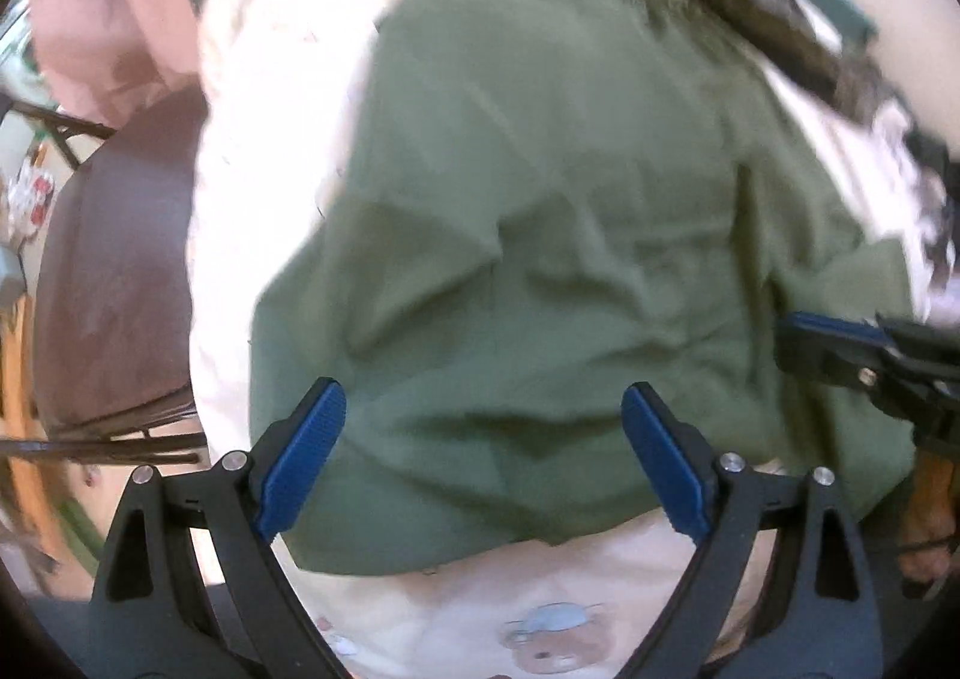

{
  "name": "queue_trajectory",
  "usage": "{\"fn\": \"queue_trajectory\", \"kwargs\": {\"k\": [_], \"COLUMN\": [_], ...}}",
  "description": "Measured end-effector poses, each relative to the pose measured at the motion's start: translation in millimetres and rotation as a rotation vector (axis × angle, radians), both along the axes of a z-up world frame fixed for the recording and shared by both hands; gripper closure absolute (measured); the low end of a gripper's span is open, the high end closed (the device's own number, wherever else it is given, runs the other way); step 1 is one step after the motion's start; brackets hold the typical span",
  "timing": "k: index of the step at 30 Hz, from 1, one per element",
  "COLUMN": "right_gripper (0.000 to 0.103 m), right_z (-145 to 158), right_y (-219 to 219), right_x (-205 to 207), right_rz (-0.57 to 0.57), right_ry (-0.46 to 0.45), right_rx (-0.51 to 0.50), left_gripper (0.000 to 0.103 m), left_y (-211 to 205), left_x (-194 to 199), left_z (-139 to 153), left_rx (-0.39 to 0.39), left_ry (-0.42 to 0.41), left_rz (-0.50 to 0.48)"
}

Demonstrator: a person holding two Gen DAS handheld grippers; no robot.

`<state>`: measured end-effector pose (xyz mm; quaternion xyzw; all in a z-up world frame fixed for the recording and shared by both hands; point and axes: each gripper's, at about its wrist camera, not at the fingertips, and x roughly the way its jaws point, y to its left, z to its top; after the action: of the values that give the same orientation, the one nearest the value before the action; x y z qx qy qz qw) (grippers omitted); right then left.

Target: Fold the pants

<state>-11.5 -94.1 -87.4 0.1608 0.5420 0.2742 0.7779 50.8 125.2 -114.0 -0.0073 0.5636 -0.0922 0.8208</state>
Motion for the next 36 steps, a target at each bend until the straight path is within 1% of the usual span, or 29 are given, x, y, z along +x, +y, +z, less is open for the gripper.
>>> {"fn": "queue_trajectory", "kwargs": {"k": [1, 2, 3, 4, 5, 6, 9, 11, 13, 15, 16, 17, 18, 19, 20, 22, 23, 24, 25, 26, 29, 30, 31, 32, 33, 34, 36], "right_gripper": [0.076, 0.067, 0.046, 0.034, 0.034, 0.034, 0.034, 0.034, 0.034, 0.034, 0.034, 0.034, 0.033, 0.032, 0.032, 0.032, 0.031, 0.031, 0.031, 0.031, 0.031, 0.030, 0.030, 0.030, 0.030, 0.030, 0.030], "right_z": [7, 13, 20, 29, 38, 47, 68, 74, 78, 81, 81, 79, 79, 79, 81, 87, 89, 89, 88, 86, 77, 75, 75, 74, 75, 76, 76], "right_y": [-16, -23, -32, -43, -47, -51, -86, -113, -147, -176, -193, -206, -223, -233, -239, -248, -253, -259, -266, -270, -280, -283, -286, -288, -290, -291, -292], "right_x": [1, -1, -2, -5, -7, -9, -9, -9, -15, -22, -29, -31, -36, -37, -39, -45, -48, -50, -53, -55, -57, -58, -60, -61, -61, -61, -60], "right_rz": [-0.016, -0.027, -0.039, -0.052, -0.068, -0.083, -0.119, -0.153, -0.201, -0.256, -0.288, -0.319, -0.365, -0.388, -0.407, -0.432, -0.436, -0.439, -0.443, -0.450, -0.480, -0.489, -0.504, -0.513, -0.525, -0.535, -0.550], "right_ry": [-0.016, -0.026, -0.039, -0.063, -0.088, -0.112, -0.162, -0.193, -0.212, -0.219, -0.219, -0.212, -0.191, -0.186, -0.193, -0.227, -0.237, -0.239, -0.238, -0.239, -0.204, -0.203, -0.200, -0.201, -0.204, -0.204, -0.201], "right_rx": [0.026, 0.043, 0.056, 0.070, 0.071, 0.061, 0.017, -0.018, -0.046, -0.064, -0.061, -0.038, 0.026, 0.059, 0.067, 0.052, 0.061, 0.070, 0.082, 0.098, 0.136, 0.148, 0.179, 0.209, 0.249, 0.278, 0.299], "left_gripper": [0.012, 0.012, 0.012, 0.012, 0.012, 0.012, 0.012, 0.012, 0.012, 0.012, 0.012, 0.012, 0.014, 0.014, 0.014, 0.024, 0.027, 0.035, 0.047, 0.052, 0.053, 0.056, 0.075, 0.085, 0.100, 0.101, 0.101], "left_y": [4, -3, 1, -2, -14, -24, -49, -62, -62, -79, -88, -96, -103, -111, -125, -145, -160, -170, -176, -183, -198, -201, -200, -200, -201, -200, -198], "left_x": [6, 6, 6, 4, -1, -5, -13, -18, -24, -31, -37, -42, -46, -49, -54, -60, -63, -64, -64, -64, -62, -61, -62, -62, -62, -63, -65], "left_z": [3, 3, 2, 5, 13, 14, 14, 13, 16, 16, 16, 15, 14, 12, 8, 1, -5, -10, -13, -17, -21, -22, -22, -19, -16, -11, 0], "left_rx": [-0.017, -0.031, -0.052, -0.069, -0.073, -0.070, -0.059, -0.044, -0.056, -0.083, -0.109, -0.136, -0.164, -0.194, -0.245, -0.312, -0.341, -0.353, -0.351, -0.340, -0.277, -0.265, -0.270, -0.281, -0.283, -0.294, -0.307], "left_ry": [-0.012, -0.017, -0.013, -0.010, -0.008, -0.011, -0.011, 0.009, 0.035, 0.061, 0.075, 0.091, 0.111, 0.132, 0.178, 0.253, 0.306, 0.336, 0.354, 0.368, 0.370, 0.372, 0.370, 0.366, 0.359, 0.344, 0.320], "left_rz": [0.028, 0.056, 0.084, 0.103, 0.123, 0.135, 0.158, 0.166, 0.166, 0.150, 0.142, 0.144, 0.147, 0.147, 0.143, 0.135, 0.113, 0.100, 0.093, 0.090, 0.058, 0.051, 0.054, 0.054, 0.033, 0.022, 0.006]}}
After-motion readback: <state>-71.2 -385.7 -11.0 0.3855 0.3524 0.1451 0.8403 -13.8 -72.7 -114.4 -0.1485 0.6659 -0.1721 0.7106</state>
